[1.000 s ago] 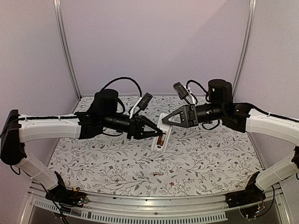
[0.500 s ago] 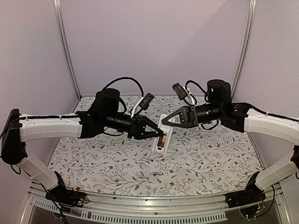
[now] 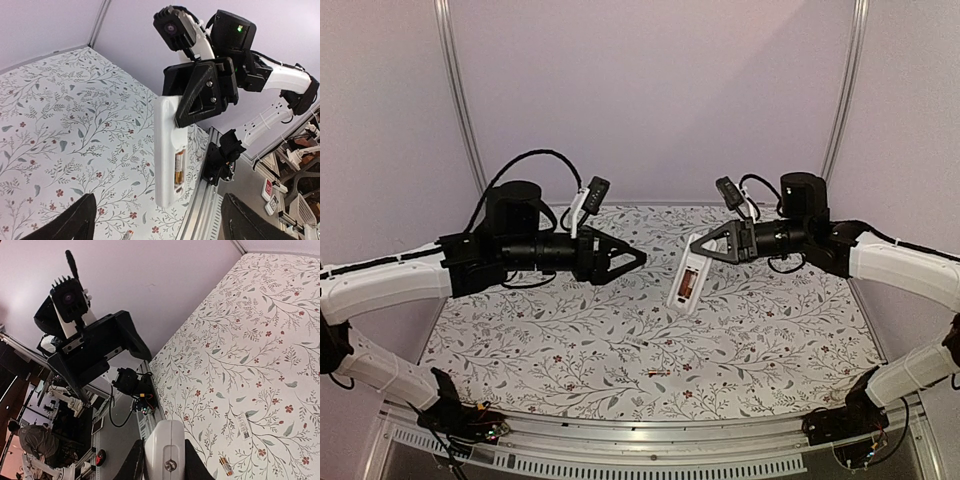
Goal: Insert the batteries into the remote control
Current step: Pass from the left arm to the right, then pick up the battery from the center of the board.
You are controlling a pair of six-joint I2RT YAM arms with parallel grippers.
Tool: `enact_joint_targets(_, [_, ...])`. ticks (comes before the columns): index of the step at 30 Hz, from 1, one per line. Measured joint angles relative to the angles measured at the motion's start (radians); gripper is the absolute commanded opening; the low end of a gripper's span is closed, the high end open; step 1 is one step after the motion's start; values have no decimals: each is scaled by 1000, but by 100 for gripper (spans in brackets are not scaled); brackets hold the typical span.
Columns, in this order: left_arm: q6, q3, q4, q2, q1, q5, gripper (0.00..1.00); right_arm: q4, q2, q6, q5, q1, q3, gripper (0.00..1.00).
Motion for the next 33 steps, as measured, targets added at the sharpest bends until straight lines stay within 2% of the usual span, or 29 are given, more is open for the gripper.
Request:
enact_joint_targets(6, [13,-2,-202,-33,-56,-177,76,-106,-51,-24,64,-142,-53,0])
enact_joint_targets(11, [78,19,-422,78,-183,-285,68,-193,-83,-61,127,-217,-77,0])
enact_joint_targets(15, [179,100,-569,195,-257,-314,58,-232,-98,-79,151,-249,-116,0])
enact_joint_targets(24, [377,312,-724,484,-301,-343,43,-257,-126,-95,153,-288,-156,0])
enact_joint_targets(33, [510,521,-845,713,-347,-399,35,-263,-137,-108,143,-335,-182,0])
